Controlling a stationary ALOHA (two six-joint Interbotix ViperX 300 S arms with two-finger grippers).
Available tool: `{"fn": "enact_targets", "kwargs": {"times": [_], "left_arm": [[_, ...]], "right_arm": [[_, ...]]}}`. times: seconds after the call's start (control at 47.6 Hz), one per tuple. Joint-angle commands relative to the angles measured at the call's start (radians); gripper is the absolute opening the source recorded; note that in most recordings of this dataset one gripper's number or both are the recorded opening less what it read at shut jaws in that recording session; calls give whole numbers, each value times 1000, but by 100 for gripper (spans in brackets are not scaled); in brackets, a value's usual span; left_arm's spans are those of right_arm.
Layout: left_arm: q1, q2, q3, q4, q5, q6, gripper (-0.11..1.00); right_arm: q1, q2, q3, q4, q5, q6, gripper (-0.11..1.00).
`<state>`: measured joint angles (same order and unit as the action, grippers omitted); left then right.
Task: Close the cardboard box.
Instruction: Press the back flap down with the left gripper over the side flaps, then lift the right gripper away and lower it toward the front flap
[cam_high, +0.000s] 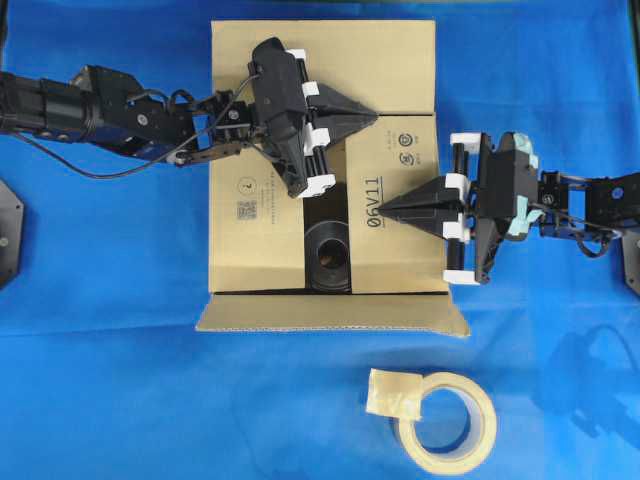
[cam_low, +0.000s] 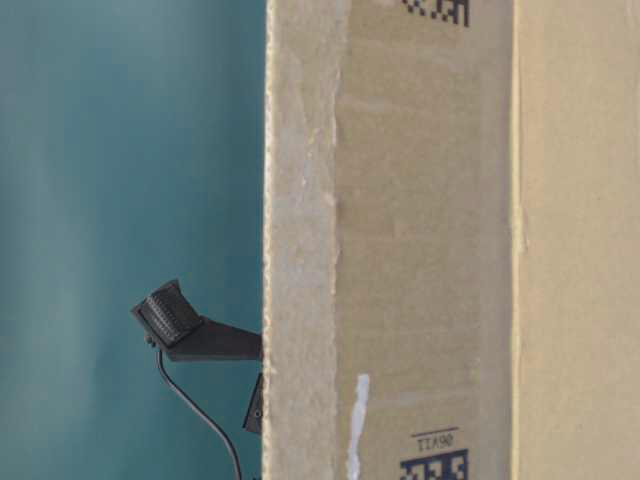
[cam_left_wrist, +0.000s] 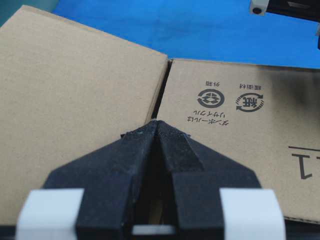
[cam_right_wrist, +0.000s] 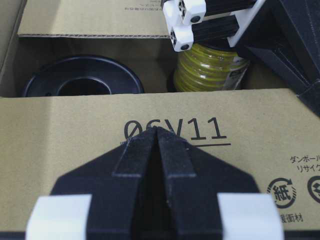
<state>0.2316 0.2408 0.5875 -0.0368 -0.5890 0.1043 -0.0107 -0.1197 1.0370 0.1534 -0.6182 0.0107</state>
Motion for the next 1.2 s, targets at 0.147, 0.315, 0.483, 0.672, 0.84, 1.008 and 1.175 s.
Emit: {"fn": "enact_targets", "kwargs": {"times": [0.147,0.315,0.483,0.672,0.84,1.008,1.175], "left_arm": [[11,-9,-15,0,-3,-3,0],[11,-9,-14,0,-3,-8,0],[11,-11,-11,0,-3,-15,0],[11,-11,-8,0,2,-17,0],[11,-11,-8,0,5,-18,0],[11,-12,-8,0,5,-20,0],[9,-12,-6,-2,5,-20,0]], "right_arm": [[9,-6,-17,2,-3,2,0],[12,-15,-17,2,-3,2,0],[18,-101,-18,2,41,2,0],[44,-270,-29,-2,166,-2,0],[121,-411,-35,-5,241,-8,0],[258,-500,-28,-32,255,-17,0],[426,-495,-25,-118,264,-32,0]]}}
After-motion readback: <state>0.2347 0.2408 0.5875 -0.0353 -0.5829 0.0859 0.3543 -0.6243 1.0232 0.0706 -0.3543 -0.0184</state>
